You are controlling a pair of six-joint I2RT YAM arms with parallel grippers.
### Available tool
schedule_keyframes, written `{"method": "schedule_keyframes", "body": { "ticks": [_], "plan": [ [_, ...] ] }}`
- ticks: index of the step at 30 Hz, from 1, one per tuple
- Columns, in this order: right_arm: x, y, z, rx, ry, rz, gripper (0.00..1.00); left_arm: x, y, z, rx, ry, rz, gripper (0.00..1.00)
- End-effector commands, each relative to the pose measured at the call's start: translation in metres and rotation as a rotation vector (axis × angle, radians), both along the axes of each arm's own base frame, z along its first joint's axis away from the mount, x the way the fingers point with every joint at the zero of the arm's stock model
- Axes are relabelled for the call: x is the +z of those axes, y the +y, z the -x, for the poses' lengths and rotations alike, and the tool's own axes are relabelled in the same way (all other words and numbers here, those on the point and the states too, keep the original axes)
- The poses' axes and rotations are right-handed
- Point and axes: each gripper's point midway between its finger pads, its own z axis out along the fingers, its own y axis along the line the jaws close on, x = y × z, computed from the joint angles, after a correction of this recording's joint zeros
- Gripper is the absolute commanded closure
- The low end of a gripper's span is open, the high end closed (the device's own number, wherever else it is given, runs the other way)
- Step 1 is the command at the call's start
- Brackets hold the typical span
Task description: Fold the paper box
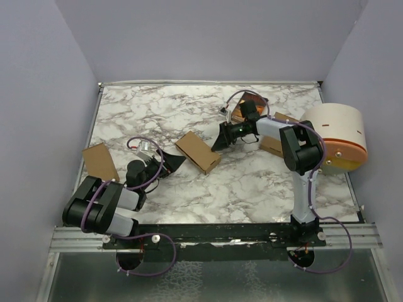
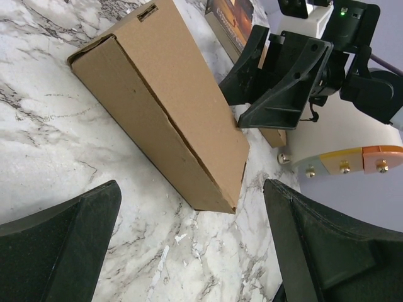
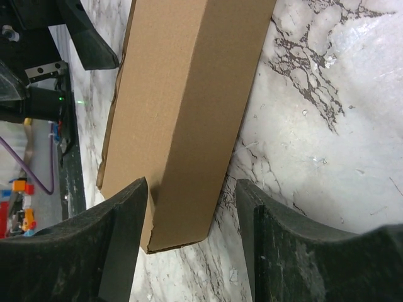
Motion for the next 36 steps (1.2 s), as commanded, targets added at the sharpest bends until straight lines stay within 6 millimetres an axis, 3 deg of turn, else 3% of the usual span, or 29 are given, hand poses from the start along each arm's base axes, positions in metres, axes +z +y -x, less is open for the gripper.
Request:
{"method": "schedule_keyframes", "body": {
  "ticks": [1, 14, 25, 36],
  "plan": [
    [0.000, 0.005, 0.001, 0.010, 0.048, -0.019, 0.44, 0.007, -0.003, 0.001, -0.015, -0.017, 0.040, 0.01],
    [-0.012, -0.012, -0.010, -0.057, 0.115, -0.001, 0.63, -0.002, -0.001, -0.004, 0.019, 0.043, 0.033, 0.01],
    [-0.021, -0.026, -0.018, -0.097, 0.148, 0.002, 0.67, 0.004, -0.018, -0.018, 0.053, 0.047, 0.124, 0.01],
    [-0.025, -0.029, -0.019, -0.103, 0.155, 0.003, 0.68, -0.005, -0.030, -0.039, 0.112, 0.023, 0.141, 0.01]
  ]
}}
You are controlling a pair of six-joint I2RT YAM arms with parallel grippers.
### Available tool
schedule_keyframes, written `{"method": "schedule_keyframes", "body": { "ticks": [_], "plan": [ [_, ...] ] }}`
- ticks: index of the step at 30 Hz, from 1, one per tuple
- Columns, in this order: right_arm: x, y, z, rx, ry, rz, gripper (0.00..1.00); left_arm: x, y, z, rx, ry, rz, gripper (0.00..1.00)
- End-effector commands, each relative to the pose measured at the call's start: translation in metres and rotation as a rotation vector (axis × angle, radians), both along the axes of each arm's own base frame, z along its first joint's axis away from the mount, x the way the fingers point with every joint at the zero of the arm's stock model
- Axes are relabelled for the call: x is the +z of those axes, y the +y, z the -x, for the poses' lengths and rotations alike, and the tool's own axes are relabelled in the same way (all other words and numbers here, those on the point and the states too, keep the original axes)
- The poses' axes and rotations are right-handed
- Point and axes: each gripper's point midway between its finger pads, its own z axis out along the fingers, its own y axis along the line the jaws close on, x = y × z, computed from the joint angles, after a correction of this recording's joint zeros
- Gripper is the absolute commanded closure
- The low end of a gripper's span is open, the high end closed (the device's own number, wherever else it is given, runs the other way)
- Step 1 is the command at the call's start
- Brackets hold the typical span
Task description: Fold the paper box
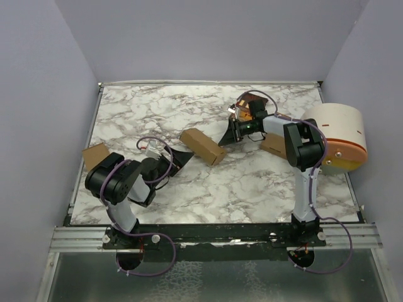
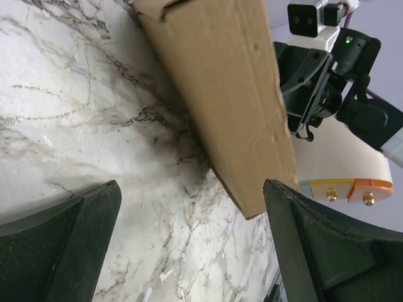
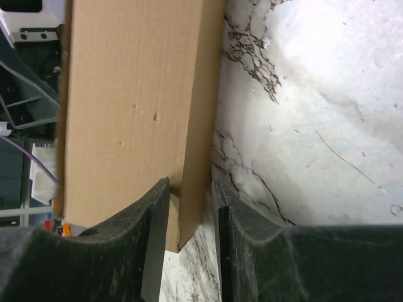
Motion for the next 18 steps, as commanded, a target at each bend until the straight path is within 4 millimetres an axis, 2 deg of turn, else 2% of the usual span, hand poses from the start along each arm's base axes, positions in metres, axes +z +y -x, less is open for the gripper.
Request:
{"method": "schedule_keyframes", "body": {
  "ticks": [1, 13, 18],
  "plan": [
    [-0.024, -0.003, 0.000, -0.011, 0.026, 0.041, 0.67, 0.021, 0.001, -0.020, 0.063, -0.097, 0.032, 0.01],
    [-0.022, -0.003, 0.000, -0.006, 0.019, 0.034, 0.68, 0.042, -0.011, -0.036, 0.060, -0.164, 0.088, 0.01],
    [-0.022, -0.003, 0.000, -0.006, 0.013, 0.037, 0.67, 0.037, -0.019, -0.041, 0.044, -0.142, 0.054, 0.01]
  ]
}}
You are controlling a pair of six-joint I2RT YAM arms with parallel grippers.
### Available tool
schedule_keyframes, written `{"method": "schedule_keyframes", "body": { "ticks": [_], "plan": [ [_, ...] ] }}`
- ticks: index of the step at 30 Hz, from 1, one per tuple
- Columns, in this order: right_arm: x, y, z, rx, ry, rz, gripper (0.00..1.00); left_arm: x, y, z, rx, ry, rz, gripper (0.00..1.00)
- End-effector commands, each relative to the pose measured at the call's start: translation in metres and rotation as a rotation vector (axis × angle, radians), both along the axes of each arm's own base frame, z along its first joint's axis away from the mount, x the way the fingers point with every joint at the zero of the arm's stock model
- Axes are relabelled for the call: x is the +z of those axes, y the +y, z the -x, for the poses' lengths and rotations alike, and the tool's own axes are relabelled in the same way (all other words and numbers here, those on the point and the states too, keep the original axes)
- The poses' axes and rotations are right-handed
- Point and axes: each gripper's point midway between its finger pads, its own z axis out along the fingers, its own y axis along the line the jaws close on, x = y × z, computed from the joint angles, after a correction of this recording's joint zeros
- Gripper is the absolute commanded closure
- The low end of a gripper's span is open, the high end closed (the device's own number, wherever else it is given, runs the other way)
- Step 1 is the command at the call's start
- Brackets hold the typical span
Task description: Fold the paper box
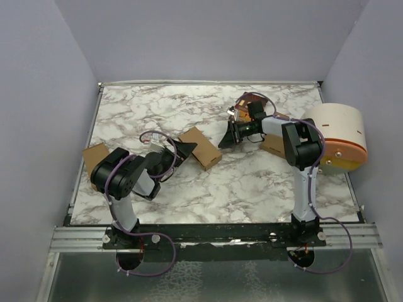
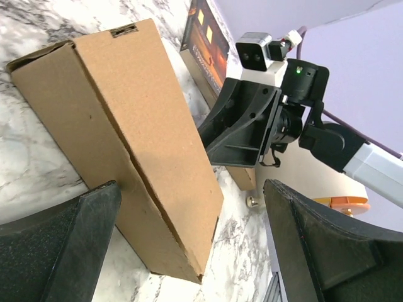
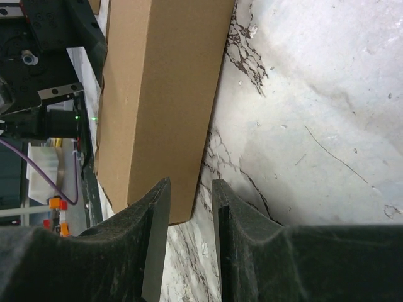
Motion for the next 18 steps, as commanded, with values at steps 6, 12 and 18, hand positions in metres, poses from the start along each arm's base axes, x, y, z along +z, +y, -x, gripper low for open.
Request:
{"method": "schedule_keyframes", "body": {
  "ticks": [6, 12, 18],
  "plan": [
    [0.016, 0.003, 0.001, 0.031, -0.059, -0.040, 0.62, 0.008, 0.003, -0.001, 0.029, -0.023, -0.069, 0.01],
    [0.038, 0.004, 0.000, 0.023, -0.117, -0.065, 0.47, 0.015, 0.008, 0.009, 0.012, -0.046, -0.145, 0.01],
    [0.050, 0.006, 0.004, 0.033, -0.114, -0.114, 0.45, 0.014, 0.013, 0.019, -0.001, -0.054, -0.195, 0.01]
  ]
}}
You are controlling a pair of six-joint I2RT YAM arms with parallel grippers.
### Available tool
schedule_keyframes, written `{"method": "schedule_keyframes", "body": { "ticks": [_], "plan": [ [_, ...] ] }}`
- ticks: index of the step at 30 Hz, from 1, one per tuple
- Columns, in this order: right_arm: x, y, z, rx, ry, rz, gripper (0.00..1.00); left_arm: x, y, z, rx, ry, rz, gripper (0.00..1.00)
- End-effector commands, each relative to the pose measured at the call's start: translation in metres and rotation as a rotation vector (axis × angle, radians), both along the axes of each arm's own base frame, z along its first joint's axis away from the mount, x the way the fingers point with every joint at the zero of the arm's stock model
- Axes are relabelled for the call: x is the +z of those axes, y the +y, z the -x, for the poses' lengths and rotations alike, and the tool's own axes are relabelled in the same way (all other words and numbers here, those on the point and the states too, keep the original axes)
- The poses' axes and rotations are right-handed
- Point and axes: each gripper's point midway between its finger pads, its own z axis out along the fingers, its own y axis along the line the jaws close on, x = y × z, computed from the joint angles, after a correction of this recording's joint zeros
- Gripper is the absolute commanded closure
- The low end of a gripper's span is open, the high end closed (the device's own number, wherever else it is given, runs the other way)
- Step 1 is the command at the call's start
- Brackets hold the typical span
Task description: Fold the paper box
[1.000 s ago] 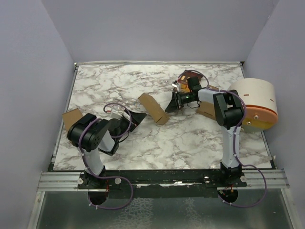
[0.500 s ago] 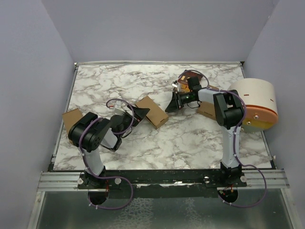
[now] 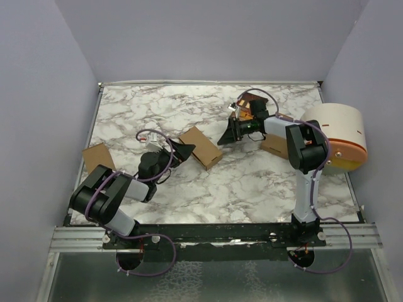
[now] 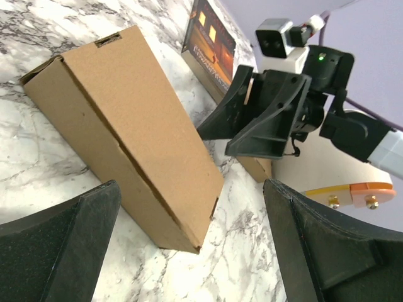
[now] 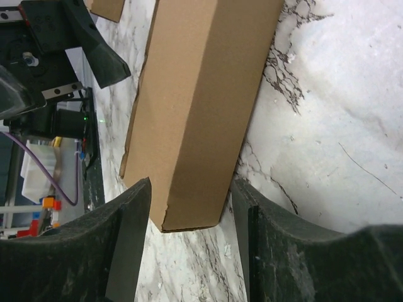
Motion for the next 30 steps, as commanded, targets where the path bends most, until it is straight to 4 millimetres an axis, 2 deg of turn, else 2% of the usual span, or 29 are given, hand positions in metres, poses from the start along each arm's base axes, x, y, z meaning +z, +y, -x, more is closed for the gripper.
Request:
{"method": "schedule_keyframes", "body": {
  "ticks": [1, 7, 15, 18, 24, 30],
  "plan": [
    [0.027, 0.006, 0.004, 0.030, -0.035, -0.086, 0.43, -0.012, 0.008, 0.008, 0.005, 0.009, -0.082, 0.01],
    [0.010, 0.013, 0.009, 0.044, 0.004, -0.061, 0.41, -0.015, 0.006, 0.010, -0.007, 0.017, -0.078, 0.01],
    [-0.003, 0.020, 0.014, 0.051, 0.028, -0.023, 0.48, -0.024, 0.002, 0.009, -0.026, 0.042, -0.071, 0.01],
    [-0.009, 0.019, 0.014, 0.045, 0.042, -0.009, 0.52, -0.027, 0.001, 0.009, -0.027, 0.050, -0.070, 0.01],
    [-0.013, 0.020, 0.017, 0.046, 0.082, -0.021, 0.65, -0.034, 0.001, 0.009, -0.025, 0.075, -0.069, 0.01],
    [-0.020, 0.019, 0.019, 0.038, 0.126, -0.026, 0.70, -0.038, 0.001, 0.008, -0.011, 0.093, -0.041, 0.01]
  ]
}}
